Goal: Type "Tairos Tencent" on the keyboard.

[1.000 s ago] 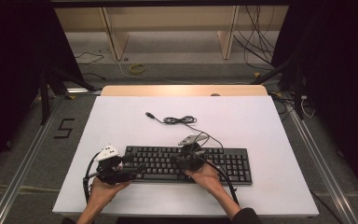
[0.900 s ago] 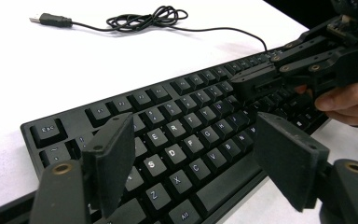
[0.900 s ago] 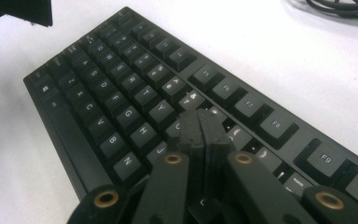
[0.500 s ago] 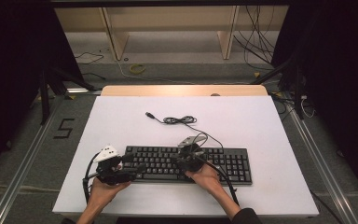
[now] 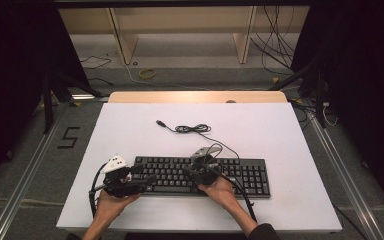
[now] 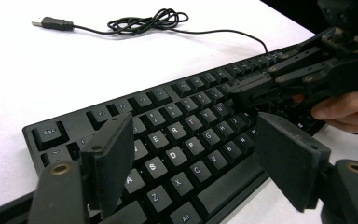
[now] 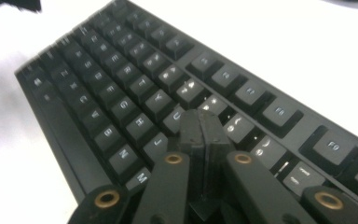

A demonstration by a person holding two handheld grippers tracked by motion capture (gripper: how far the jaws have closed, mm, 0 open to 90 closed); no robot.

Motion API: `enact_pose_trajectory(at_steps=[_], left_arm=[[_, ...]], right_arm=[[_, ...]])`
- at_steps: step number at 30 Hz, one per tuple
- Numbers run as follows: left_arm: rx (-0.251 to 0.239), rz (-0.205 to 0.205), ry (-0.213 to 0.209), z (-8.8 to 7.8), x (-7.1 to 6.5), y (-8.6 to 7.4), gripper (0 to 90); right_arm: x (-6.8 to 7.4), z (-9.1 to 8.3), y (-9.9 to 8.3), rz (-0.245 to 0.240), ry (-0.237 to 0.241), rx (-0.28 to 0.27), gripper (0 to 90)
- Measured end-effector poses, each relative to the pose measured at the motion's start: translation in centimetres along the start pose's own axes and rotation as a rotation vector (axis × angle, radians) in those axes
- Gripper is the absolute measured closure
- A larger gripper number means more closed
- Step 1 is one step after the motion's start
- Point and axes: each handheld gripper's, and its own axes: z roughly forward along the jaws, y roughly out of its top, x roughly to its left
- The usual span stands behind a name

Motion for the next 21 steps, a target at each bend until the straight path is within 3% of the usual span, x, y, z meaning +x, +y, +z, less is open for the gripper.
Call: enact_pose_trajectory(at_steps=[7,9,16,21], left_arm=[[0.010,-0.008,-0.005,0.5,0.1,0.2,31.6],[0.017,-0.005,-0.001,0.6,0.1,0.3,33.7],[0.047,-0.005,0.000,1.4,0.2,0.9,49.6],[0.088,0.009,0.002,2.2,0.0,1.2,63.0]], right_arm=[[0.0,-1.4,0.3,0.002,0.025,-0.066,80.6],[-0.1,-1.8,0.2,0.006,0.037,-0.080,73.7],[-0.2,-3.0,-0.2,0.004,0.054,-0.116,50.3],[-0.1,-3.8,-0.5,0.000,0.053,-0.141,41.5]])
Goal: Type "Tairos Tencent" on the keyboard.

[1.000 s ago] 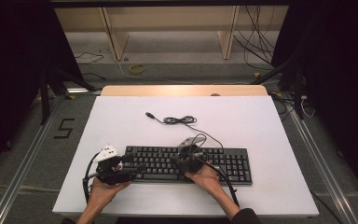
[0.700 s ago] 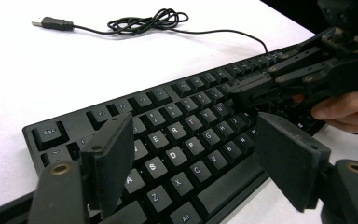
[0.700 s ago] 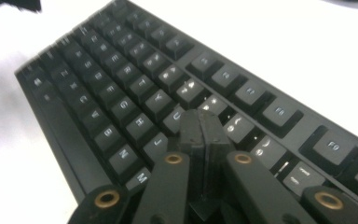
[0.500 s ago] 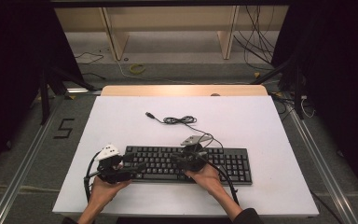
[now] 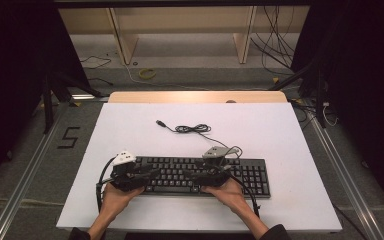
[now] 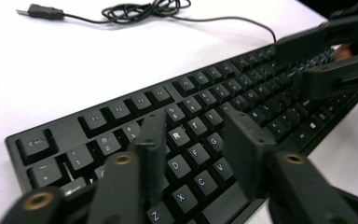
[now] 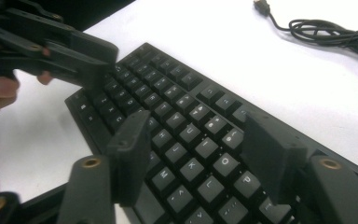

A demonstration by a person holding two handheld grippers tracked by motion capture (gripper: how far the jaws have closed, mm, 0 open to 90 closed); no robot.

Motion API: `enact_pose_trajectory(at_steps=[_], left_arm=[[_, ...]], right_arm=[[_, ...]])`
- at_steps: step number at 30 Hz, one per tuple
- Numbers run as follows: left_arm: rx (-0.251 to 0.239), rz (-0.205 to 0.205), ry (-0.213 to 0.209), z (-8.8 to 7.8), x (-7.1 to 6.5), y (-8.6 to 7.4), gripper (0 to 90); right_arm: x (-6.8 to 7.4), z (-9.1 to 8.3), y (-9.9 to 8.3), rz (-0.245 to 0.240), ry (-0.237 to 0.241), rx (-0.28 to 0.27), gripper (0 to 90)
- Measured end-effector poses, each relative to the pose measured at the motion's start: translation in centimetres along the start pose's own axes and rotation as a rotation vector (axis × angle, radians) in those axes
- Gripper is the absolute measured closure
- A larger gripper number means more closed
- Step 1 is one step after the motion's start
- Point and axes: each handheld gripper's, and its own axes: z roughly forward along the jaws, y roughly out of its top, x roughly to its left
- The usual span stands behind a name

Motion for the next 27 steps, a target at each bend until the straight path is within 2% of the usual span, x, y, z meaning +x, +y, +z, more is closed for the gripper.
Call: enact_pose_trajectory(at_steps=[6,12,17,27], left_arm=[[0.048,0.027,-0.003,1.4,-0.3,0.6,78.3],[0.092,0.044,0.008,2.6,-0.3,0.9,87.1],[0.115,0.065,0.022,3.3,-0.3,1.2,89.3],[0.146,0.064,0.035,3.9,-0.2,1.1,89.3]], right_arm=[[0.0,-1.3,-0.5,-0.005,-0.006,-0.020,36.9],[-0.2,-2.4,-1.1,0.002,-0.009,-0.032,33.9],[-0.3,-2.8,-1.6,0.002,-0.011,-0.028,33.0],[-0.1,-3.3,-1.9,0.004,-0.008,-0.033,32.2]])
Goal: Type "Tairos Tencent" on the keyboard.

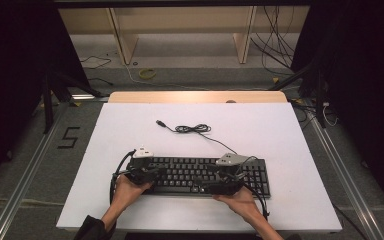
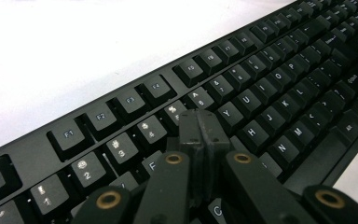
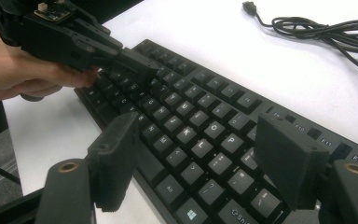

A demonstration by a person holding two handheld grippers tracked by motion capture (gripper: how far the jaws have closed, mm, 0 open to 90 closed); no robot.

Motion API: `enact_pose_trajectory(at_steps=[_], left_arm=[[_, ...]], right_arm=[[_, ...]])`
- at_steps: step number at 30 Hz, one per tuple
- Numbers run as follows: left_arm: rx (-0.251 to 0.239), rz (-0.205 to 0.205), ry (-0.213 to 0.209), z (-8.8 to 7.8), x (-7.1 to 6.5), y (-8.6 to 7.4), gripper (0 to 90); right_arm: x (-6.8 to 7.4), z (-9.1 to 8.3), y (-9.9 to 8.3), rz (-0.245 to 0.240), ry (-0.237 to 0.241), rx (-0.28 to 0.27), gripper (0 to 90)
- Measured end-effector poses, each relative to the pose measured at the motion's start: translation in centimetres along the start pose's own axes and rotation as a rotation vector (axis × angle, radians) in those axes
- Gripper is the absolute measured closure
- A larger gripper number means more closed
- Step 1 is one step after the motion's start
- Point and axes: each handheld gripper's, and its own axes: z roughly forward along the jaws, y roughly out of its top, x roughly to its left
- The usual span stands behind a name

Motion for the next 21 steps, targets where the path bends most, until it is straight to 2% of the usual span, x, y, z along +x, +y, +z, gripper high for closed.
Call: enact_pose_trajectory(at_steps=[7,11,15,19,21], left_arm=[[0.016,0.001,0.002,0.31,0.03,-0.09,89.4],[0.036,0.014,0.004,0.44,0.00,-0.19,89.6],[0.036,0.023,0.013,0.43,-0.12,-0.22,89.7],[0.022,0.015,0.020,0.28,-0.17,-0.16,89.3],[0.012,0.006,0.012,-0.03,-0.09,-0.06,86.2]], right_arm=[[0.09,-0.09,-0.08,0.001,0.002,0.003,32.2],[0.12,-0.10,-0.09,-0.001,0.001,0.003,32.2],[0.16,-0.09,-0.09,-0.002,0.000,0.006,32.2],[0.20,-0.13,-0.06,-0.003,-0.001,0.003,32.2],[0.21,-0.14,-0.03,-0.003,-0.001,0.001,32.2]])
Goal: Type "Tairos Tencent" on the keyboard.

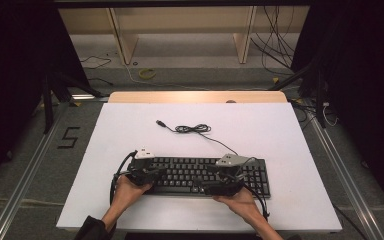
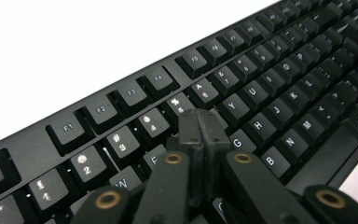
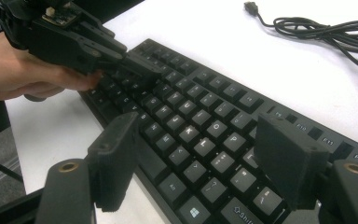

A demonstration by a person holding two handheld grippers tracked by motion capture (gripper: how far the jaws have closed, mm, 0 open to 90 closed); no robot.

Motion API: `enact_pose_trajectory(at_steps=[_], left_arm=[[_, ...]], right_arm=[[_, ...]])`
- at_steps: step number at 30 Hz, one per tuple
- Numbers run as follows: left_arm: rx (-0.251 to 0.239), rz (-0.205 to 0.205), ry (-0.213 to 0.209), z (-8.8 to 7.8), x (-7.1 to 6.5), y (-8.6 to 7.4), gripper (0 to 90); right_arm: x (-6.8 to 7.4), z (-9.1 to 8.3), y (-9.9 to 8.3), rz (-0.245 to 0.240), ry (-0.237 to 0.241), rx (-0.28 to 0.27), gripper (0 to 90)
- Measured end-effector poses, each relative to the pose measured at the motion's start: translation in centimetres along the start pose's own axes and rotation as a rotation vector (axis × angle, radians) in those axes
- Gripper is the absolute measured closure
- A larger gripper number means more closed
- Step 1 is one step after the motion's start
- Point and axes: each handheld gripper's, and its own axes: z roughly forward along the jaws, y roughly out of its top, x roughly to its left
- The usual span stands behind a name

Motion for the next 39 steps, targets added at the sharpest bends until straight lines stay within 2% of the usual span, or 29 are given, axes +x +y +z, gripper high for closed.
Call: enact_pose_trajectory(at_steps=[7,13,28,33,39], left_arm=[[-0.053,-0.020,-0.035,-1.1,-0.1,0.2,75.5],[-0.074,-0.031,-0.064,-1.8,-0.2,0.2,60.3],[-0.147,-0.069,-0.103,-3.2,0.1,-0.1,40.3],[-0.165,-0.065,-0.105,-3.5,0.1,-0.3,35.1],[-0.185,-0.071,-0.106,-4.0,0.0,-0.8,32.8]], right_arm=[[0.0,0.1,0.0,-0.002,-0.002,0.000,32.2],[-0.2,0.2,0.0,0.000,-0.007,0.002,32.2],[-0.3,0.9,0.4,0.003,-0.014,0.003,34.8],[-0.6,1.3,0.7,0.004,-0.022,0.009,38.5],[-0.9,1.7,1.2,0.007,-0.040,0.023,50.7]])
